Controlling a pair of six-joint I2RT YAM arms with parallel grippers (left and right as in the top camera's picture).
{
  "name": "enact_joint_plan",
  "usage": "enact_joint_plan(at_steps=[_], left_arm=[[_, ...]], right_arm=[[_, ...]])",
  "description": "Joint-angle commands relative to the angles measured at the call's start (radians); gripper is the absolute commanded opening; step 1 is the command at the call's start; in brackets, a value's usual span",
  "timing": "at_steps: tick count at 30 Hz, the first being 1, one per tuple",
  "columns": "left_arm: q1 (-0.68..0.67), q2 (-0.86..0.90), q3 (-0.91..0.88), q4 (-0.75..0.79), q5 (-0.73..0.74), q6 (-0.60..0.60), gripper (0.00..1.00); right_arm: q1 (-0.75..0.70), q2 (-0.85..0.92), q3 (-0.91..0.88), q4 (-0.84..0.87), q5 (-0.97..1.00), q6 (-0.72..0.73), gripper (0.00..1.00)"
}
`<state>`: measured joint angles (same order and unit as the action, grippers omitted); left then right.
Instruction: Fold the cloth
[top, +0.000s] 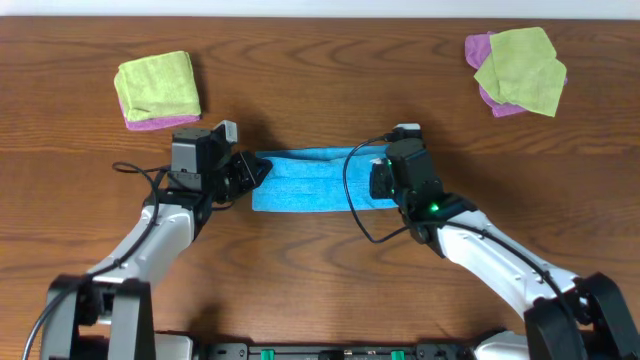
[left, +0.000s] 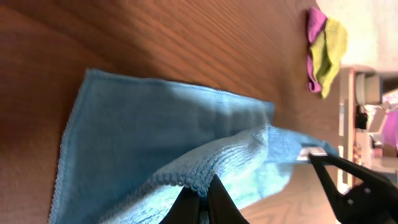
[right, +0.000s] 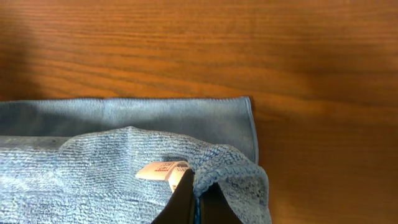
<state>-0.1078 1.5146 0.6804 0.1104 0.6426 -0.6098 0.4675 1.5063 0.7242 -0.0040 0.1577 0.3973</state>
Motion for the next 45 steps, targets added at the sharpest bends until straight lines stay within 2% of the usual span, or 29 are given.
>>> enact_joint_plan(at_steps=[1, 14, 25, 27, 29, 30, 32, 35, 37, 38, 45], left_arm=[[0.001, 0.043, 0.014, 0.006, -0.05, -0.015, 0.06], [0.0, 0.144, 0.014, 0.134, -0.119, -0.023, 0.06], [-0.002, 0.22, 0.014, 0.177, -0.153, -0.023, 0.07], [-0.005, 0.236, 0.014, 0.179, -0.153, -0.021, 0.42], [-0.005, 0.24, 0.014, 0.179, -0.158, -0.018, 0.55], [-0.005, 0.239, 0.014, 0.18, -0.16, -0.015, 0.6], [-0.002, 0.239, 0.014, 0.194, -0.159, -0.015, 0.74], [-0.002, 0.238, 0.015, 0.219, -0.145, -0.015, 0.82], [-0.002, 0.234, 0.019, 0.225, -0.14, -0.015, 0.89], [-0.002, 0.232, 0.022, 0.229, -0.135, -0.014, 0.95], [-0.002, 0.18, 0.045, 0.23, -0.114, -0.003, 0.95]], right_arm=[[-0.015, 0.029, 0.021, 0.023, 0.011, -0.029, 0.01], [-0.061, 0.116, 0.027, 0.134, 0.01, -0.074, 0.01], [-0.061, 0.211, 0.028, 0.201, -0.001, -0.084, 0.01], [-0.061, 0.217, 0.028, 0.199, -0.001, -0.084, 0.07], [-0.061, 0.217, 0.028, 0.201, 0.0, -0.084, 0.13], [-0.061, 0.216, 0.028, 0.203, 0.0, -0.084, 0.2], [-0.061, 0.216, 0.028, 0.201, -0.001, -0.084, 0.5], [-0.06, 0.212, 0.028, 0.198, -0.001, -0.084, 0.55], [-0.06, 0.197, 0.028, 0.186, -0.001, -0.084, 0.63], [-0.06, 0.186, 0.028, 0.179, -0.001, -0.084, 0.68], [-0.061, 0.084, 0.028, 0.09, 0.004, -0.064, 0.75]])
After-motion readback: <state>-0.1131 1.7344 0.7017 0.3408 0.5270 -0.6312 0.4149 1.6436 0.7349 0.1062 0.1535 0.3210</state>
